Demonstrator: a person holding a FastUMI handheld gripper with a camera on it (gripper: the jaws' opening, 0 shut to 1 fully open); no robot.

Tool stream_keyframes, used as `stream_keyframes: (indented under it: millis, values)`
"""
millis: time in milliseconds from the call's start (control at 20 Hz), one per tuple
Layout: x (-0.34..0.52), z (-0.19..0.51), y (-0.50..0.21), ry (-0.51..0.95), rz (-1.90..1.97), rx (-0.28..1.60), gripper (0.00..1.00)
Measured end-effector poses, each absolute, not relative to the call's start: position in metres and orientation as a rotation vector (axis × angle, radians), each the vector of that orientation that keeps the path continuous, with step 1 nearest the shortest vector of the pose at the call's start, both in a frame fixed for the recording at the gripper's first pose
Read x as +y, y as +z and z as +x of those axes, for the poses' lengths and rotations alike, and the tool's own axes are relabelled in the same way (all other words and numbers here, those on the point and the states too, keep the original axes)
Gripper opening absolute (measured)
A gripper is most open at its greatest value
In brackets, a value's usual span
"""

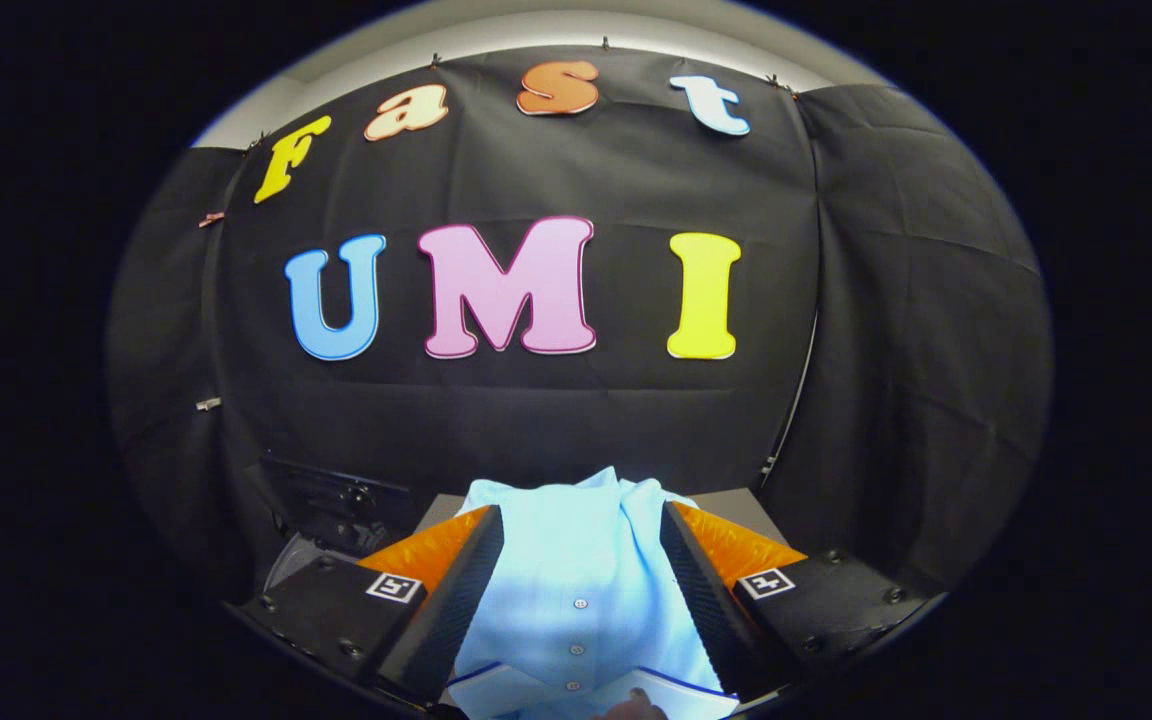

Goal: Put the clothes into the washing machine and then close the washing machine lid.

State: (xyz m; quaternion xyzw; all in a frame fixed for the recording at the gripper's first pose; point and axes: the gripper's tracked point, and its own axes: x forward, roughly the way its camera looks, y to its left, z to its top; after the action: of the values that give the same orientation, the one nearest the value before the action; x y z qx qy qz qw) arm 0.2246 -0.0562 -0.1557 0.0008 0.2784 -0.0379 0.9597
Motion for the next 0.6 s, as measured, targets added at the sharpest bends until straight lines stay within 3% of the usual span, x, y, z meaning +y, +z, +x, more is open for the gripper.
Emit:
stream_keyframes:
  millis: [600]
  values:
    - [-0.075,0.232,-0.260,-0.126,-0.045,0.838,0.99]
